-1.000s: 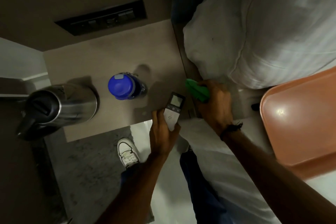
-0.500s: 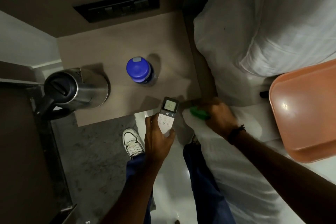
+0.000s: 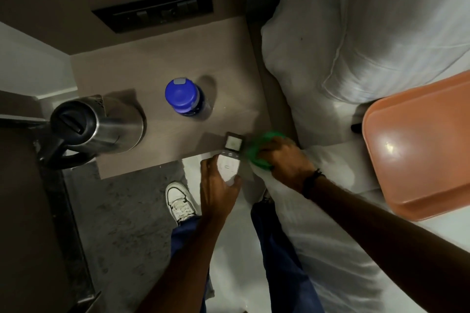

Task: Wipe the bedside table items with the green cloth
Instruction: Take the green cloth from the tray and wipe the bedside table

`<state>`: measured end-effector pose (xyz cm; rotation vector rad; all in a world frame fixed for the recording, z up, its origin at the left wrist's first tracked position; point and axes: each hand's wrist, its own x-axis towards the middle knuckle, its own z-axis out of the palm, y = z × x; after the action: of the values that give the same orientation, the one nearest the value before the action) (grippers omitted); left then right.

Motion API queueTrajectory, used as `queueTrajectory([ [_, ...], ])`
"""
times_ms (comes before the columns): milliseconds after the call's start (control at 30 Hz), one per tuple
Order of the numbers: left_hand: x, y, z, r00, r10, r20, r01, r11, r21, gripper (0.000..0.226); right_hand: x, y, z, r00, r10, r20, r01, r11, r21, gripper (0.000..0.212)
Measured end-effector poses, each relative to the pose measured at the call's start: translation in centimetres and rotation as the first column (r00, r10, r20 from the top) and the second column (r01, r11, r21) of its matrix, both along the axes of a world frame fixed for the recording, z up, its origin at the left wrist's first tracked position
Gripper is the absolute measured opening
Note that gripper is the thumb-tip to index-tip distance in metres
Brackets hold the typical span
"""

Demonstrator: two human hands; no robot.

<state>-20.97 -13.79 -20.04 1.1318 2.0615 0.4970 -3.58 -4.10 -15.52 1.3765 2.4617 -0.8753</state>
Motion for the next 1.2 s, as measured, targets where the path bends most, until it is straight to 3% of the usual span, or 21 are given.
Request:
queueTrajectory([
  [67, 0.4, 0.5, -0.6, 0.999, 0.044, 0.001, -0.044, 0.998, -0.039, 0.07, 2.0, 0.5, -0.3, 0.957, -0.29, 0.016, 0.29, 0.952, -0.097, 0.037],
  [133, 0.9, 1.5, -1.0, 0.999, 0.042, 0.012, -0.042, 0.999, -0.034, 0.069, 3.1, 0.9, -0.5, 0.85, -0.525, -0.039, 0.518, 0.847, -0.117, 0.04],
  [267, 2.7, 5.4, -1.9, 0.99, 0.141, -0.014, -0.141, 0.99, -0.006, 0.066, 3.8, 1.0, -0.7, 0.642, -0.765, -0.059, 0.752, 0.642, -0.149, 0.025],
  [467, 6.2, 13.2, -4.6, 0.975, 0.175, -0.135, -0.182, 0.982, -0.042, 0.068, 3.9, 0.4, -2.2, 0.635, -0.771, 0.043, 0.766, 0.622, -0.164, 0.02],
  [600, 8.1, 16.7, -6.3, 0.956, 0.187, -0.225, -0.208, 0.975, -0.072, 0.073, 4.4, 0.2, -2.8, 0.643, -0.765, 0.033, 0.757, 0.628, -0.18, 0.016],
  [900, 7.2, 17.2, -7.2, 0.957, 0.175, -0.229, -0.206, 0.971, -0.117, 0.083, 4.0, 0.1, -2.8, 0.604, -0.796, 0.031, 0.788, 0.592, -0.171, 0.031],
  [967, 6.2, 15.8, -6.7, 0.975, 0.139, -0.174, -0.162, 0.98, -0.12, 0.078, 3.8, 0.2, -2.6, 0.553, -0.833, 0.032, 0.82, 0.537, -0.198, 0.03],
  [1100, 1.8, 11.5, -5.3, 0.993, 0.111, 0.047, -0.104, 0.985, -0.137, 0.042, 2.5, 0.3, -2.2, 0.375, -0.926, 0.04, 0.906, 0.356, -0.229, 0.022],
  [1200, -2.3, 8.7, -3.6, 0.985, 0.159, 0.068, -0.149, 0.98, -0.132, 0.035, 0.0, -0.1, -1.2, 0.233, -0.972, 0.028, 0.949, 0.221, -0.225, 0.028],
])
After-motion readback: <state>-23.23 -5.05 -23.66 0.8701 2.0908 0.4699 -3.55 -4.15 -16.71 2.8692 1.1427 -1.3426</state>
